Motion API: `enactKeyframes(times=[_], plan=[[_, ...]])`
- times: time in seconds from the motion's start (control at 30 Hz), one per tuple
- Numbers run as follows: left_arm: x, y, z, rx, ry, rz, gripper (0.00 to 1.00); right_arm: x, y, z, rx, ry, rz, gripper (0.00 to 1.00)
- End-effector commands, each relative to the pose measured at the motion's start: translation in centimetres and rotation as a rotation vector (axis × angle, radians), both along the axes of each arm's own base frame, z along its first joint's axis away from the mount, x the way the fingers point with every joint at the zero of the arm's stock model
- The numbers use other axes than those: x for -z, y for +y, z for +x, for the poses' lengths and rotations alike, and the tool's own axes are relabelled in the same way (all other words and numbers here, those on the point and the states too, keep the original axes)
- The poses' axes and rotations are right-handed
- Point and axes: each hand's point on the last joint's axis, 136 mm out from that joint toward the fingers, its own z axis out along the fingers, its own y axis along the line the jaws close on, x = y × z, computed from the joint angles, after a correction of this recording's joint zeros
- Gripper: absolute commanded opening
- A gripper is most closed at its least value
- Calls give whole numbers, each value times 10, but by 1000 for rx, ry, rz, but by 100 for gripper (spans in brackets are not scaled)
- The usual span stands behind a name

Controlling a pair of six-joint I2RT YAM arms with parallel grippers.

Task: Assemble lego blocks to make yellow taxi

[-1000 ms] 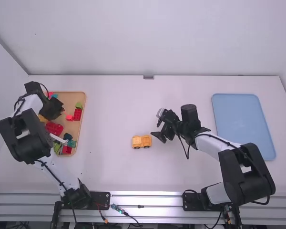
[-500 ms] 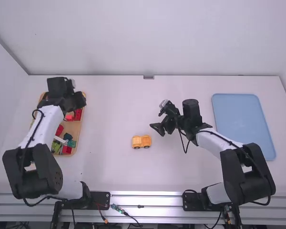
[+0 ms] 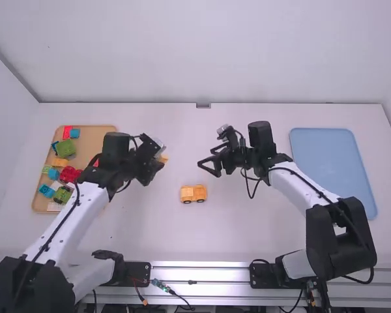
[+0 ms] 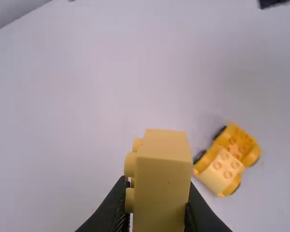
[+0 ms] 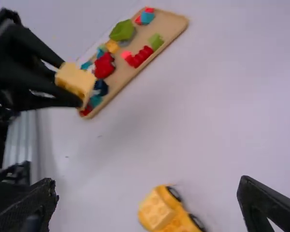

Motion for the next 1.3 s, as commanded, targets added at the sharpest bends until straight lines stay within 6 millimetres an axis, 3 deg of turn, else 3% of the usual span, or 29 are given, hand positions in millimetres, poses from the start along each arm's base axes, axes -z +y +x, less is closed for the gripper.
enactKeyframes(times=[0.0,0.13,0.4,0.7,1.27], plan=[[1,-17,-13,166,-72,50,2,-24,8,-6,-23,77,75,96],[1,-32,-18,266,-119,89,3,-19,10,-14,-9,176,71,100],[3,-42,-13,250,-177,216,2,-16,27,-31,-49,232,58,100],[-3,-57,-11,242,-239,282,2,-19,30,-37,-82,240,78,86],[-9,-84,-19,309,-319,324,2,-25,32,-43,-123,239,104,81]])
